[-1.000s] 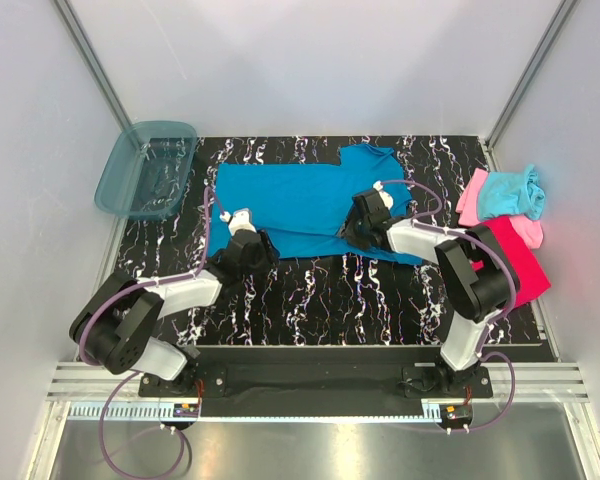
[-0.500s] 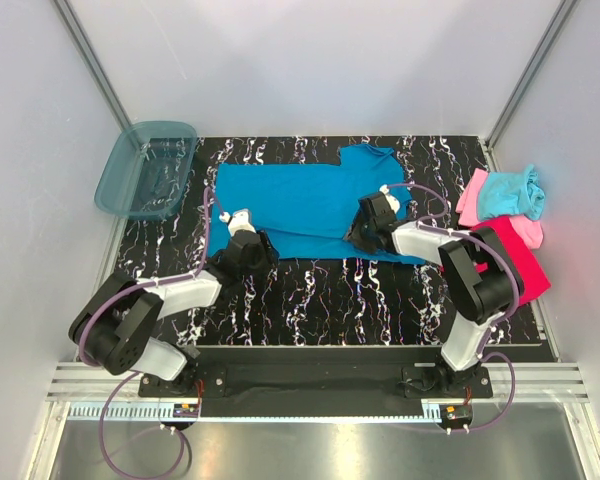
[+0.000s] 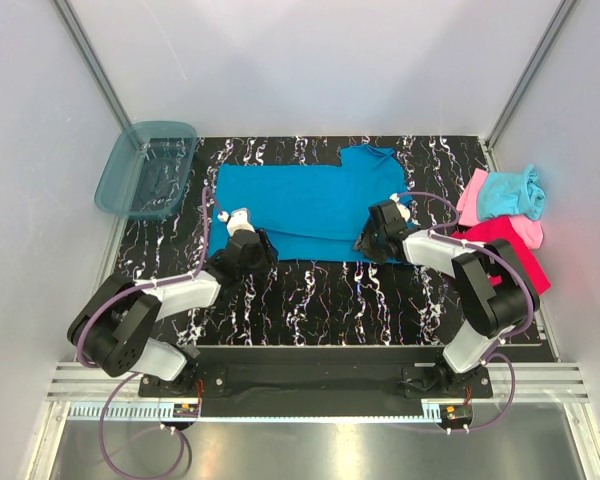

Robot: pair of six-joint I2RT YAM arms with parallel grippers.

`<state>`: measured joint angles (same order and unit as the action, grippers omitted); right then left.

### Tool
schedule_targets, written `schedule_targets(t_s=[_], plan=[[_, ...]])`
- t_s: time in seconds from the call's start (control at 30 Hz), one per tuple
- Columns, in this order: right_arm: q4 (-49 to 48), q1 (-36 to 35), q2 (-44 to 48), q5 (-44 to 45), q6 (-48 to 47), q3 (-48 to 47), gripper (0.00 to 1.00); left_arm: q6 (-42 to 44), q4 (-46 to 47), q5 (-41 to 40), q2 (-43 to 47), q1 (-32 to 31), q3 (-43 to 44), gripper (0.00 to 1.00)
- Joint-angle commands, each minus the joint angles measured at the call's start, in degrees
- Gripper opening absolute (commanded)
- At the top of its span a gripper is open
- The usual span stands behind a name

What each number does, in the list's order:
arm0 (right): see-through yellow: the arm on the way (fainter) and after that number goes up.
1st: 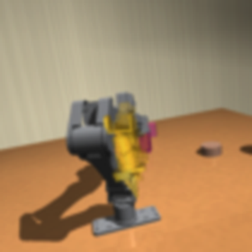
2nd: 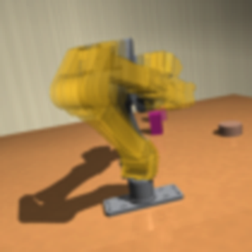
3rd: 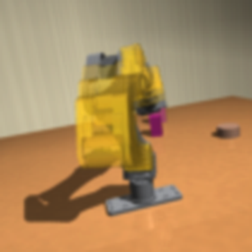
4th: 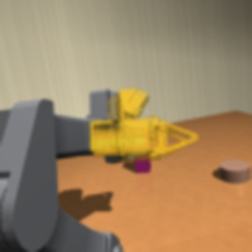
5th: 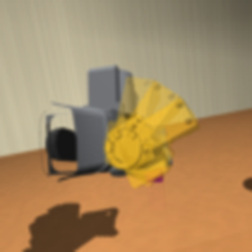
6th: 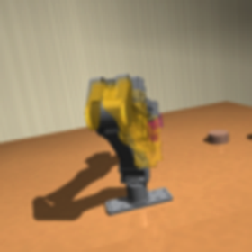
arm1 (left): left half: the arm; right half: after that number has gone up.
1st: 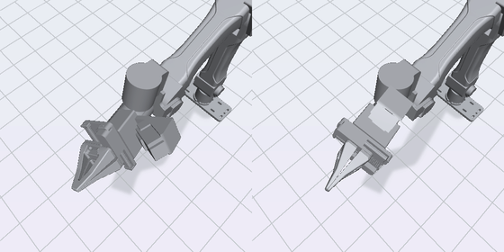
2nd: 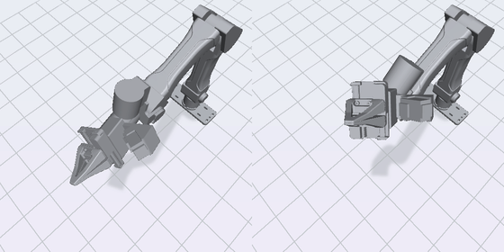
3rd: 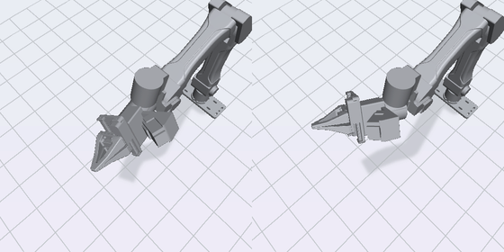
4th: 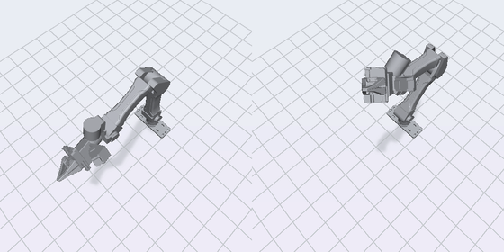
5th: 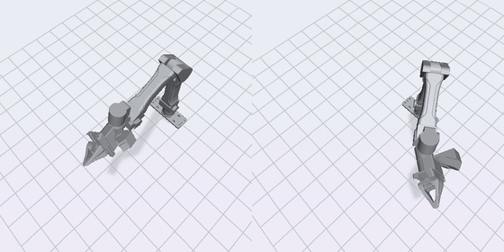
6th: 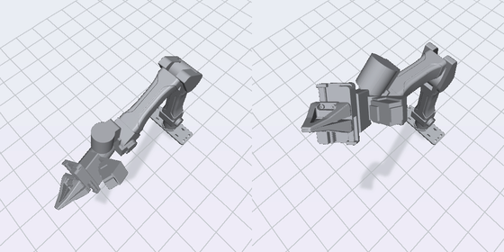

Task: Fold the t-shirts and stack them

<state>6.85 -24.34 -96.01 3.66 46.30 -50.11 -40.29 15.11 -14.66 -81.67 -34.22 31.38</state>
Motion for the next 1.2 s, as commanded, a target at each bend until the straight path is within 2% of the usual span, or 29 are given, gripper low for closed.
schedule_targets(t_s=[0.0, 0.33, 0.57, 0.77, 0.9, 1.17], plan=[[2.1, 0.5, 2.2, 1.3, -1.1, -2.0, 0.50, 1.2, 2.7, -2.2, 2.3, -0.1, -0.3, 0.52], [3.4, 0.6, 2.1, 1.7, -1.6, -6.1, 0.50, 1.1, 2.8, -2.2, 1.9, -0.1, -0.1, 0.52], [5.4, 0.7, 2.3, 5.0, -3.1, -7.2, 0.50, 1.1, 2.9, -2.0, 1.9, -0.1, -0.2, 0.52], [10.1, 2.1, 7.0, 11.4, -4.6, -5.8, 0.50, 0.9, 3.0, -1.7, 1.8, -0.1, -0.3, 0.52], [12.1, 3.9, 12.1, 12.2, -5.2, -4.8, 0.50, 0.8, 3.4, -1.3, 1.5, -0.1, -0.2, 0.52], [14.6, 4.2, 15.1, 10.7, -5.3, -3.3, 0.51, 0.8, 3.3, -1.4, 2.0, -0.1, -0.3, 0.52]])
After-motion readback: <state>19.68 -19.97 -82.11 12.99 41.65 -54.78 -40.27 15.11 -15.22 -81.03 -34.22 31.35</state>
